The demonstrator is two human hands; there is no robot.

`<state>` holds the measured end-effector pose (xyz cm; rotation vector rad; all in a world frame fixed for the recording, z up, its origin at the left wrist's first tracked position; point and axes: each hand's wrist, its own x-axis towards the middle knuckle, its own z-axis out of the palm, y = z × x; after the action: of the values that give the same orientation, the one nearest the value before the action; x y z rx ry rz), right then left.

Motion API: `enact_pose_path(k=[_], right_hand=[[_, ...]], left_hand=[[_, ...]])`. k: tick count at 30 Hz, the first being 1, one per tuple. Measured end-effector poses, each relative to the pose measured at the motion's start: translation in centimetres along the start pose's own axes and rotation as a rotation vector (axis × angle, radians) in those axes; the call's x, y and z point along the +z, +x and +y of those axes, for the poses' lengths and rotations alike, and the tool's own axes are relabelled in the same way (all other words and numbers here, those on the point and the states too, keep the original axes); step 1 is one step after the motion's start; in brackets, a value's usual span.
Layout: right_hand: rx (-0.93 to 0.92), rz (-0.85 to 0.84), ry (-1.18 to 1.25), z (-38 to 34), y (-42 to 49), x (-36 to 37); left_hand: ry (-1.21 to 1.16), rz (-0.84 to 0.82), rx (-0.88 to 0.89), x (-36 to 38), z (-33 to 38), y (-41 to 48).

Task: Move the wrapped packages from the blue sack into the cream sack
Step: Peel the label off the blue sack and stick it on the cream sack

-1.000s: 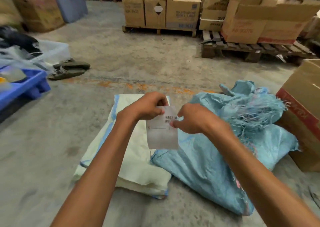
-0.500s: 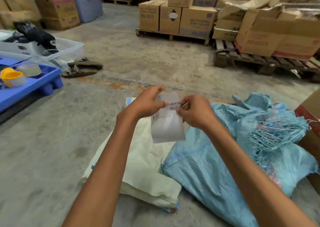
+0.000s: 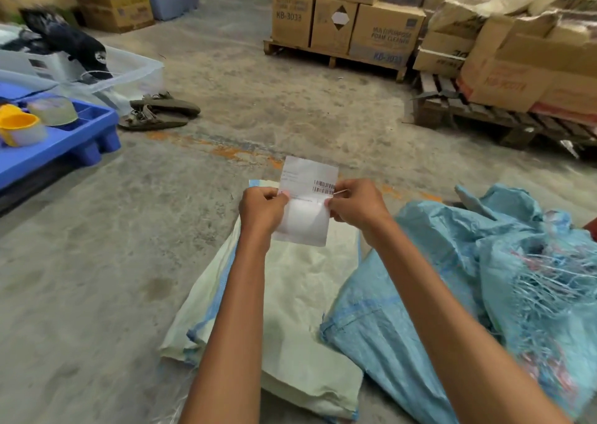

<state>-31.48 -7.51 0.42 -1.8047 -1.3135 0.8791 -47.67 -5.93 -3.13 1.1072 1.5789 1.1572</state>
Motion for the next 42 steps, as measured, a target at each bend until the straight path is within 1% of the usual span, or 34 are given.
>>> enact_pose_path(k=[3,6,11,13,16,18,20,23,27,31,34,37,40,42], right_hand=[[0.013,0.023,0.044,2.9,1.6,1.5],[0.008,0.027,0.015,5.5,2.8,2.7],[0.047,0.028,0.070,9.3,4.6,4.6],[0.078,0.025,0.106,11.0,6.0,5.5],[0.137,0.028,0.163,13.0,7.9,6.8],[0.211,0.014,0.237,14.1,9.4,7.6],[0.265,-0.025,0.289,15.3,10.6,8.2],[0.271,-0.051,0.273,16.4,11.1,8.3],[0.253,-0.069,0.307,16.6,10.7,7.8],[0.192,-0.078,0.394,15.2,10.1,7.3],[0.120,-0.042,0.435,13.8,9.9,6.7],[0.066,0.061,0.331,13.5,10.8,6.7],[0.090,0.143,0.232,14.2,12.3,7.5],[0.106,0.162,0.179,14.9,13.1,8.1]], left_hand=[[0.073,-0.016,0.023,0.3,-2.2,1.4],[0.167,-0.024,0.049,0.9,-4.6,2.0],[0.252,0.077,0.019,2.3,-8.7,3.3],[0.257,0.082,-0.006,3.2,-10.0,4.6],[0.283,-0.009,0.003,3.9,-11.3,6.8],[0.307,-0.076,0.006,4.2,-12.1,8.2],[0.283,-0.124,-0.002,4.5,-12.8,9.0],[0.177,-0.183,-0.034,4.8,-13.1,9.1],[0.067,-0.247,-0.025,4.6,-12.9,8.3],[-0.047,-0.265,-0.034,3.5,-12.3,8.1],[-0.089,-0.250,-0.006,3.2,-11.2,8.4],[0.044,-0.196,0.042,4.3,-10.8,9.4],[0.219,-0.103,0.062,6.4,-11.6,11.1],[0.275,-0.056,0.048,7.6,-12.2,12.2]])
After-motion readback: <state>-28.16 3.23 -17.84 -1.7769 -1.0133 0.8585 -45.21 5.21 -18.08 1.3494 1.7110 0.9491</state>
